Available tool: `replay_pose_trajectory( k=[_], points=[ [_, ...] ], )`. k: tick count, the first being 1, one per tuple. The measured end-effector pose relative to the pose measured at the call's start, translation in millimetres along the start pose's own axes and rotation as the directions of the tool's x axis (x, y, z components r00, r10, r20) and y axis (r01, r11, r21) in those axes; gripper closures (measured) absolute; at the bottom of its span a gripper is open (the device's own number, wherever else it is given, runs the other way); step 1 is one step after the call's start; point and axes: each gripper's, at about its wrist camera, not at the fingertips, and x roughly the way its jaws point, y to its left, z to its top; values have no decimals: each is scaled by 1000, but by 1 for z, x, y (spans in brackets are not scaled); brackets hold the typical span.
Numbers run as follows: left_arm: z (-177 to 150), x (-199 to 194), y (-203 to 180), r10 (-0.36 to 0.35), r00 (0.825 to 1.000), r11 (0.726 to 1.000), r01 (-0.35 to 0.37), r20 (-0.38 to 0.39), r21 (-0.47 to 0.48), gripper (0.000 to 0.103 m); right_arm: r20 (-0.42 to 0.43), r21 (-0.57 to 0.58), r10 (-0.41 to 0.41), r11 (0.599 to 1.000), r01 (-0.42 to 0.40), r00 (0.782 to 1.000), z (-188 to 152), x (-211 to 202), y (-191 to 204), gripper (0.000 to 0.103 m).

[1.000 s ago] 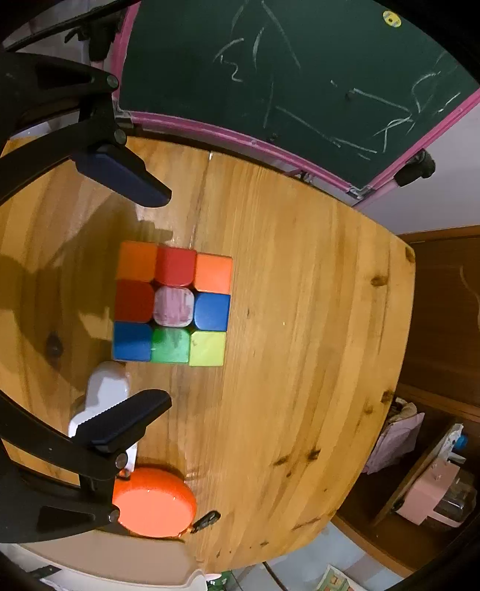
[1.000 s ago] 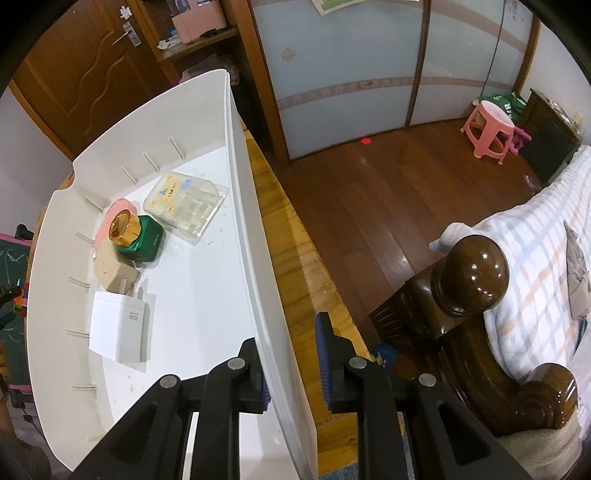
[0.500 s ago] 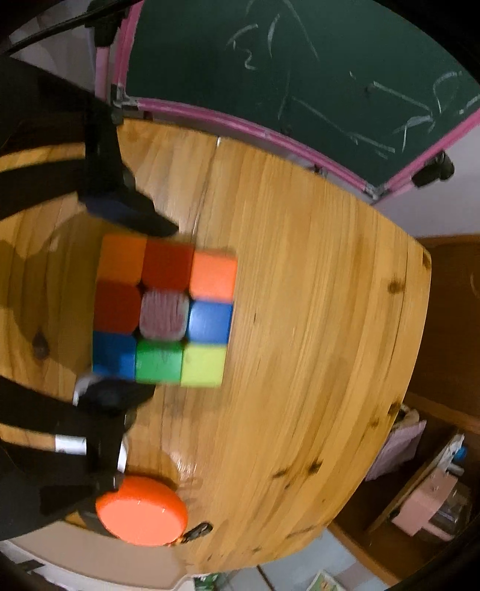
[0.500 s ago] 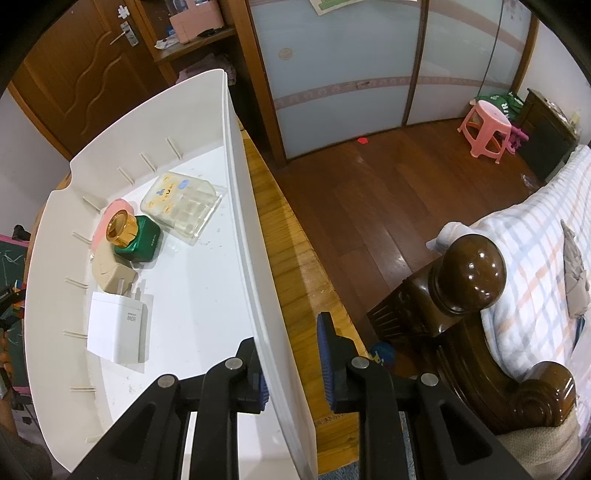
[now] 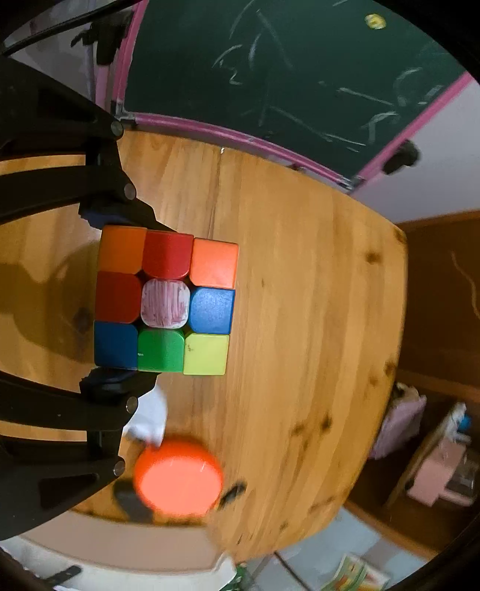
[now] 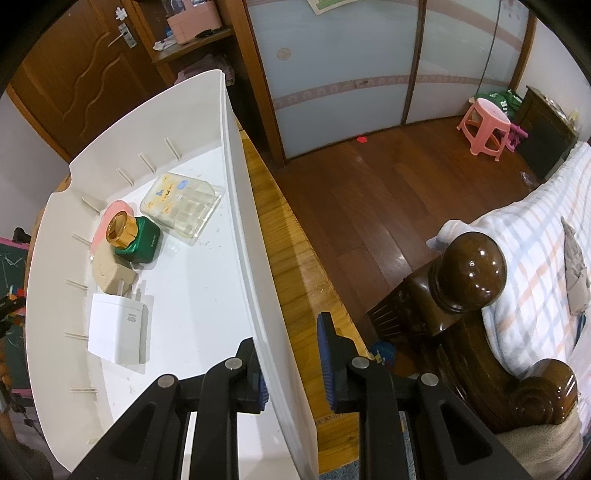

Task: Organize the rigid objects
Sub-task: 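Carry the cube into the white bin and open the left gripper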

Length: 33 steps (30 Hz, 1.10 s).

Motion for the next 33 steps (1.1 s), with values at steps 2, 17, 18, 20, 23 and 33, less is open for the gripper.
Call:
replay_pose_trajectory(
  k=[2, 17, 18, 20, 23, 33],
  points=[
    [-7, -23, -13, -19, 999, 999, 18, 30, 35, 43, 1, 0, 2, 1000, -2, 1000, 0, 0, -1, 82],
    [-62, -146, -145, -292, 951, 911, 243, 105, 333, 42, 9, -6, 34, 999, -34, 999, -1, 1, 0, 82],
    [-65, -149, -155, -308, 946, 901, 255, 102, 351, 42, 10, -4, 36, 999, -36, 999, -1, 1, 0, 82],
    [-72, -152, -175, -341, 936, 877, 284, 87, 388, 42, 11, -1, 34, 999, -34, 999, -1, 1, 0, 82],
    [-79, -146, -200, -382, 923, 846, 329, 47, 421, 42, 8, 0, 40, 999, -40, 999, -1, 2, 0, 82],
    [-104, -113, -285, -388, 918, 772, 372, -82, 516, 42, 21, 3, 42, 999, -42, 999, -2, 0, 0, 82]
  ],
)
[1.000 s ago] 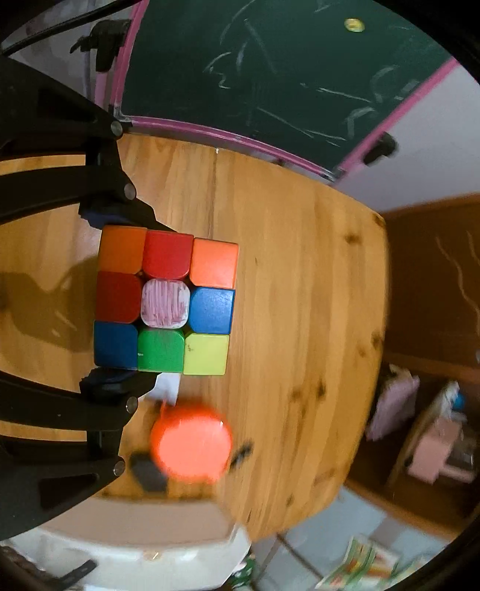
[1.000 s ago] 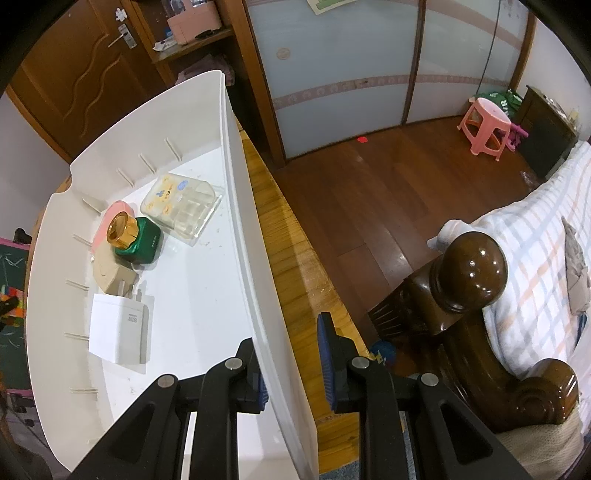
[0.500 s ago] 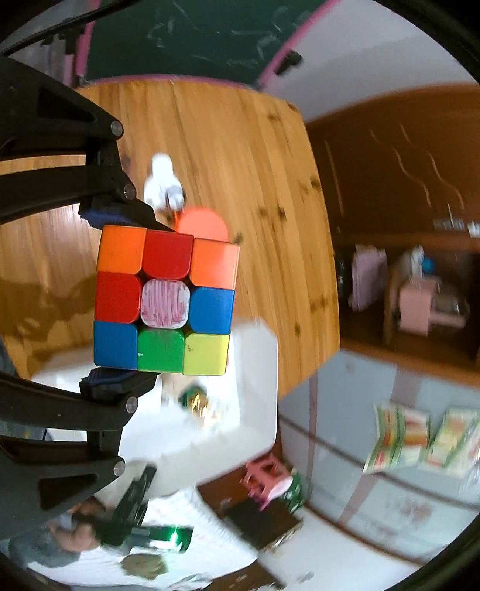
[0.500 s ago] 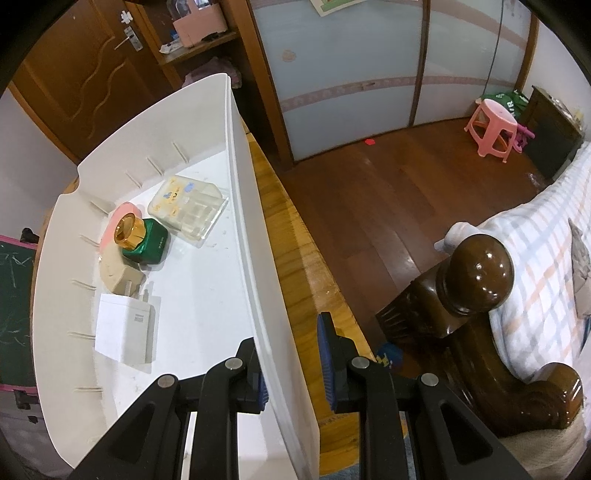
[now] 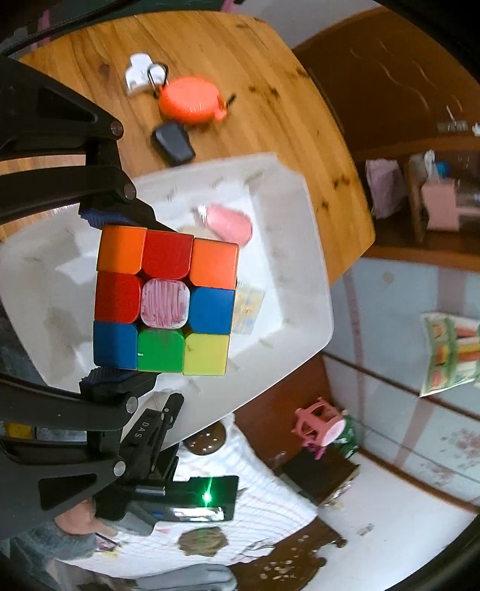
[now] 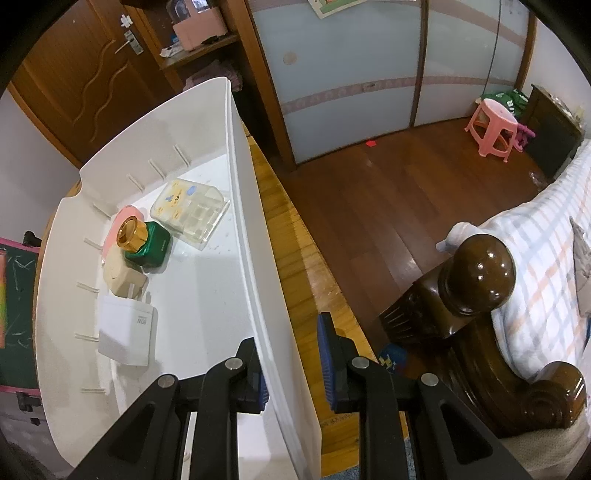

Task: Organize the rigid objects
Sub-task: 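Carry the cube into the white bin and open the left gripper, then withdraw the left tool from the bin toward the white clip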

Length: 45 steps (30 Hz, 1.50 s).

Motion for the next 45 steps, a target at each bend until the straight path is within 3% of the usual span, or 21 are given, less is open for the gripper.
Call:
replay_pose_trajectory(
  k=[11, 29, 32, 34, 36, 45],
  points=[
    [12, 63, -36, -32, 994, 999, 36, -100, 41, 42, -4, -5, 37, 999, -37, 999, 1, -1, 2, 82],
    [2, 113, -35, -49, 970, 999, 50, -237, -4, 43, 11, -35, 43, 999, -42, 999, 2, -4, 6, 79],
    [2, 107, -34, -64, 973, 998, 65, -224, -2, 40, 13, -36, 36, 999, -36, 999, 2, -5, 7, 79],
    [4, 101, -33, -77, 977, 997, 78, -200, -2, 23, 15, -36, 32, 999, -31, 999, 2, -5, 7, 79],
    [4, 92, -32, -83, 982, 996, 84, -169, -1, 12, 14, -35, 31, 999, -31, 999, 2, -5, 7, 79],
    [2, 65, -28, -65, 991, 998, 66, -115, 6, 12, 10, -22, 45, 999, -45, 999, 1, -5, 4, 79]
  ],
)
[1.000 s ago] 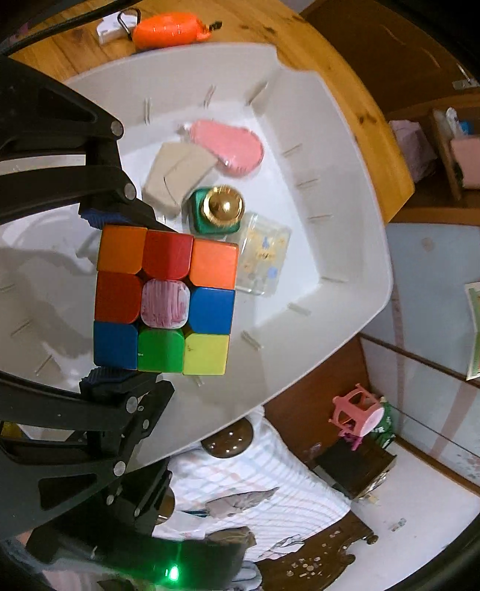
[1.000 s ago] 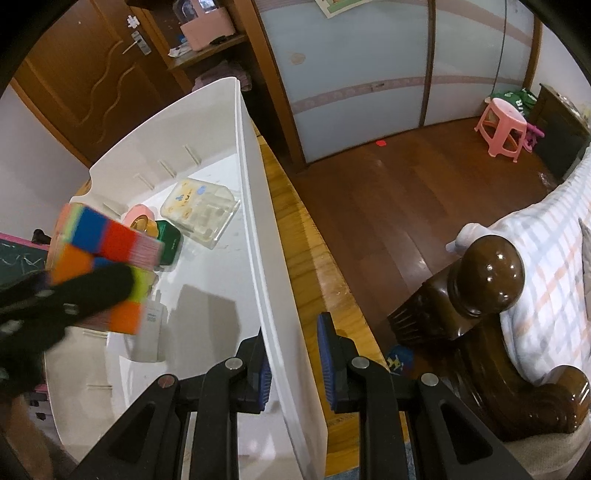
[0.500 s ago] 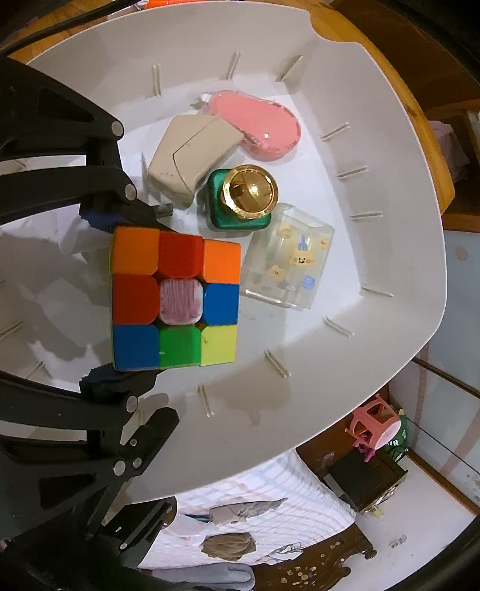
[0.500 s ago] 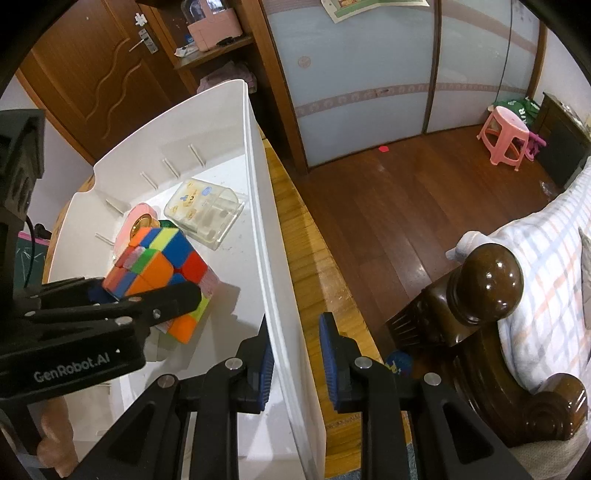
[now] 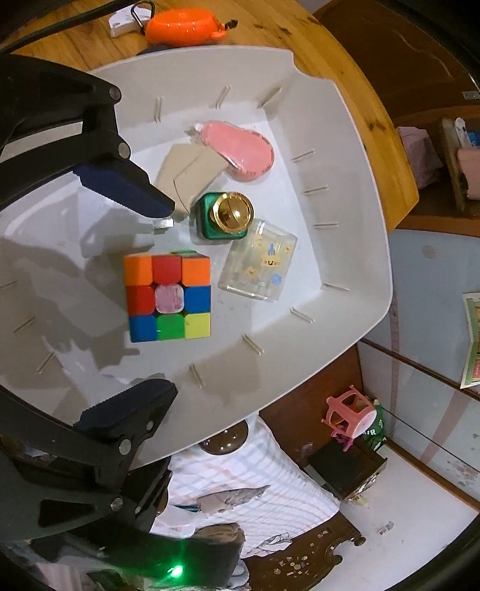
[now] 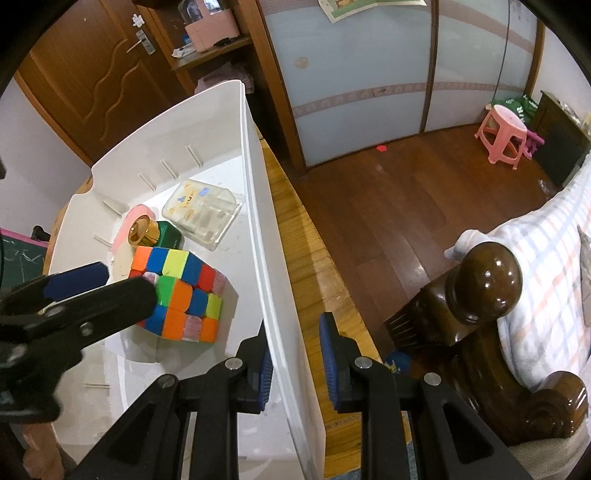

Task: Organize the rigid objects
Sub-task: 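Withdraw the left tool from the bin toward the white clip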

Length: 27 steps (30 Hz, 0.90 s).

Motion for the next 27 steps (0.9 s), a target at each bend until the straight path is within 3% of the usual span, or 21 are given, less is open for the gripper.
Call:
replay_pose_trajectory(
  k=[10, 16, 20, 27],
  points=[
    [-18, -42, 7, 32, 996, 999, -32, 82, -3, 12, 18, 16, -20, 1000, 20, 1000, 0, 0, -1, 79],
    [-33, -78, 26, 83, 983, 997, -81, 161, -18, 12, 25, 23, -59, 998, 58, 998, -1, -1, 1, 79],
    [-44, -110, 52, 151, 960, 988, -140, 234, -61, 12, 18, 35, -57, 998, 56, 998, 0, -1, -1, 79],
    [-65, -146, 108, 287, 915, 957, -265, 283, -114, 12, 6, 40, -74, 997, 73, 997, 1, 0, 0, 79]
  ],
)
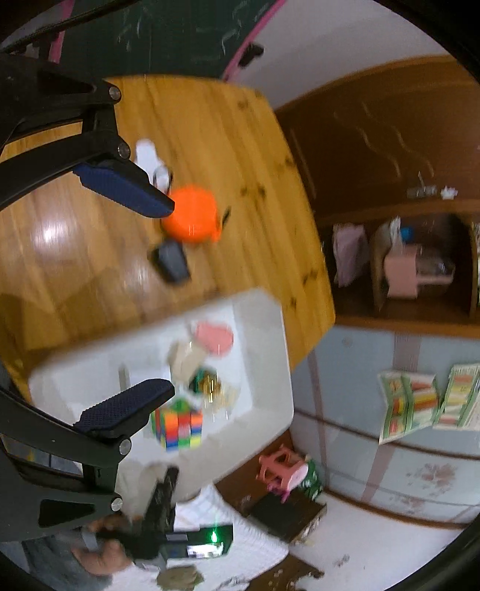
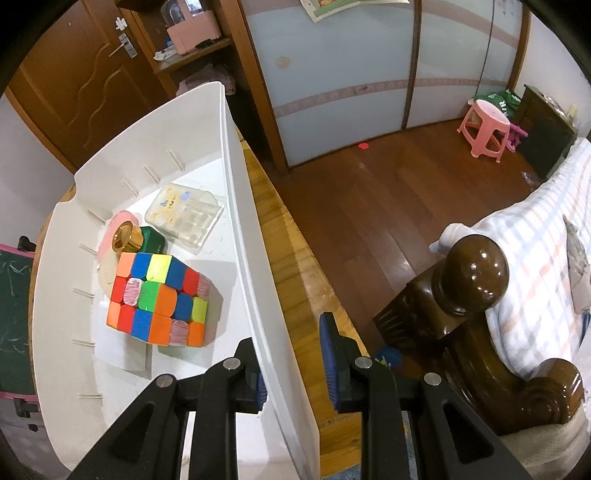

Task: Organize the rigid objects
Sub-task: 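Withdraw the left tool from the bin toward the white clip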

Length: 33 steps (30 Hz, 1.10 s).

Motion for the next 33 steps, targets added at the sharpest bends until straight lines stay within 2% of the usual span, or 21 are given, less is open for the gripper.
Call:
replay_pose_trajectory(
  k=[7, 12, 19, 25, 29, 33],
  points=[
    [-12, 4, 59, 48, 999, 999, -48, -16, -12, 12, -3, 12, -6, 1000, 6, 1000, 0, 0, -1, 78],
    [-23, 28, 89, 55, 996, 996, -51, -67, 67, 12, -8, 10, -28, 1000, 28, 1000, 0, 0, 1, 75],
    [-43, 79, 107, 86, 982, 980, -52, -171, 194, 12, -22, 17, -33, 999, 34, 999, 0, 1, 0, 74],
    [-55, 121, 120, 84, 965, 969, -20, -250, 247, 12, -35, 27, -33, 999, 34, 999, 1, 3, -1, 74],
    [-58, 142, 126, 105, 953, 961, -23, -285, 276, 13, -36, 28, -42, 999, 43, 998, 1, 3, 0, 73],
    [-59, 153, 128, 111, 952, 953, -19, -287, 303, 13, -38, 33, -43, 998, 45, 998, 1, 3, -1, 72]
  ],
)
